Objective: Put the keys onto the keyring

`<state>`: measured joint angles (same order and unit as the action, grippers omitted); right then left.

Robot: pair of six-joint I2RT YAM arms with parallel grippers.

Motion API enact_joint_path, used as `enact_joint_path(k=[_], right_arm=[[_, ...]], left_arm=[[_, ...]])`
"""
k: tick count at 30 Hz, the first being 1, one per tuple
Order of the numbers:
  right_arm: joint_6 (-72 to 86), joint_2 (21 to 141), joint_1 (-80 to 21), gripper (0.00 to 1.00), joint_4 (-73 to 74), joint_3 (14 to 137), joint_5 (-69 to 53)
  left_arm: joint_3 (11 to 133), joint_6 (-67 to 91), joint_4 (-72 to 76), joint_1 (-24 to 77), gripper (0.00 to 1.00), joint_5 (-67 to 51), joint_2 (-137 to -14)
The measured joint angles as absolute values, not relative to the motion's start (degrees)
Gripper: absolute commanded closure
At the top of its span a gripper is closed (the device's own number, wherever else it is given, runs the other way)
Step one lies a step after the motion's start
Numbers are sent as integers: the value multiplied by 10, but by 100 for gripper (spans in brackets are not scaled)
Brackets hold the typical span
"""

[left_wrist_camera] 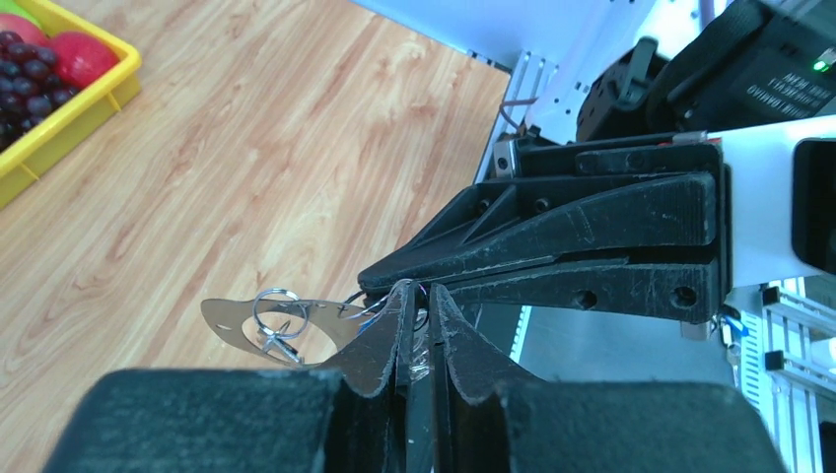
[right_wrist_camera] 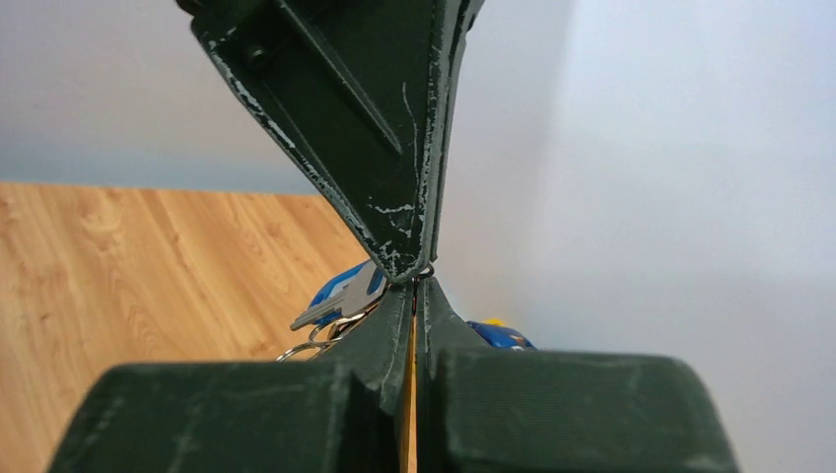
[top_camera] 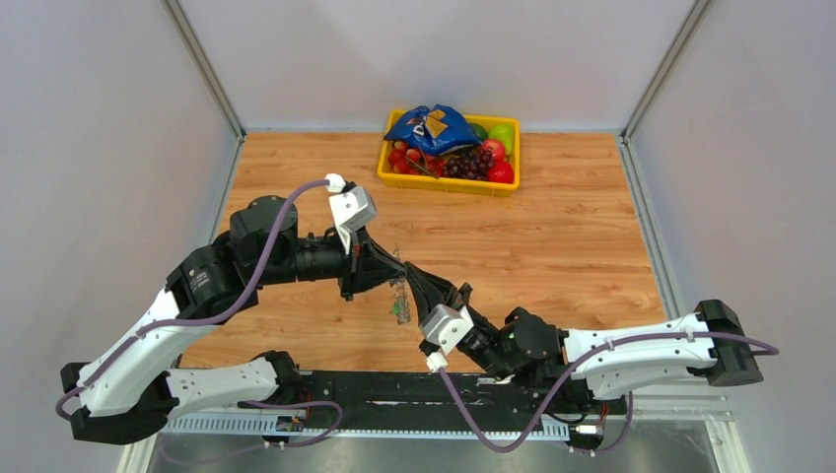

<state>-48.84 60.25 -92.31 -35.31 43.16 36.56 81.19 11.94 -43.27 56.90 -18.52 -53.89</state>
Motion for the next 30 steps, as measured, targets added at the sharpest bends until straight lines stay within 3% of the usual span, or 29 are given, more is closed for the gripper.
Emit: enact_joint_path(k=[20, 30], right_arm=[[-586, 779, -815, 100, -784, 413, 276], [-619, 814, -784, 100, -827, 413, 190]], left_arm=[[822, 125, -366, 558, 59, -132, -544], [823, 125, -379, 559, 53, -122, -530]])
